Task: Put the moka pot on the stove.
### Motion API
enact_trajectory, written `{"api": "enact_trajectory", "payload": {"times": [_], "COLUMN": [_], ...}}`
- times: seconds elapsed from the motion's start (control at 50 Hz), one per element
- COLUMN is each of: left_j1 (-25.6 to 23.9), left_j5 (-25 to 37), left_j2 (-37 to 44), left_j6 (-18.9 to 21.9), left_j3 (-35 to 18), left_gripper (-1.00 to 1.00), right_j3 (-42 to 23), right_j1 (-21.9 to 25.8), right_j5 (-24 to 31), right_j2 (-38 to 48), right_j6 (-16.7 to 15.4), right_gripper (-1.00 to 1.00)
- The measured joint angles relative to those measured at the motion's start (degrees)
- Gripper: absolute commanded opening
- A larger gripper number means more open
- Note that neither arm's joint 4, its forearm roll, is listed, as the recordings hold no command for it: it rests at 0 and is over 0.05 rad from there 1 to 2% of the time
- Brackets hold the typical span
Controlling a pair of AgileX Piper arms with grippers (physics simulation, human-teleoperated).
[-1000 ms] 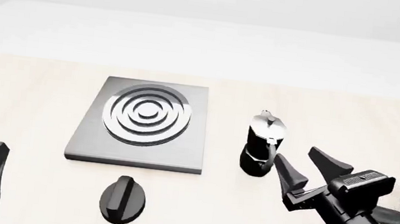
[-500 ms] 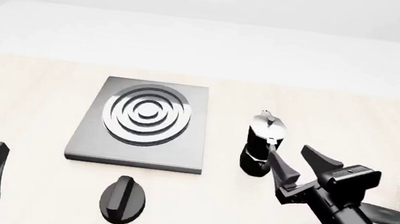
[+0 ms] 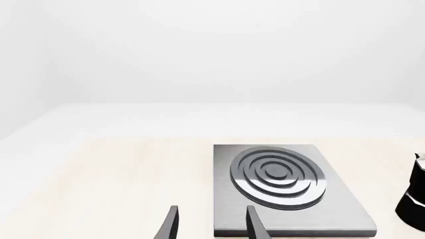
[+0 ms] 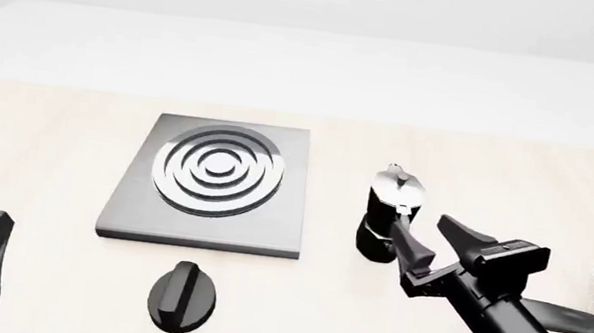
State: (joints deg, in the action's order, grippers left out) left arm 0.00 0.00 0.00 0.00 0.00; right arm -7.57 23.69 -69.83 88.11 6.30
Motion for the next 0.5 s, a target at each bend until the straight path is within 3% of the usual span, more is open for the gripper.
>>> {"api": "enact_trajectory", "payload": {"times": [0.5], "left_j1": [0.0], "left_j5": [0.0], "left_j2": [0.0], "left_j6": [0.0], "left_j3": [0.0], "left_gripper": [1.0], "right_j3": [-2.0], "right_j1": [0.5], "right_j5": [0.0], "right_j2": [4.0], "right_j6": [0.7], "right_gripper": [1.0]}}
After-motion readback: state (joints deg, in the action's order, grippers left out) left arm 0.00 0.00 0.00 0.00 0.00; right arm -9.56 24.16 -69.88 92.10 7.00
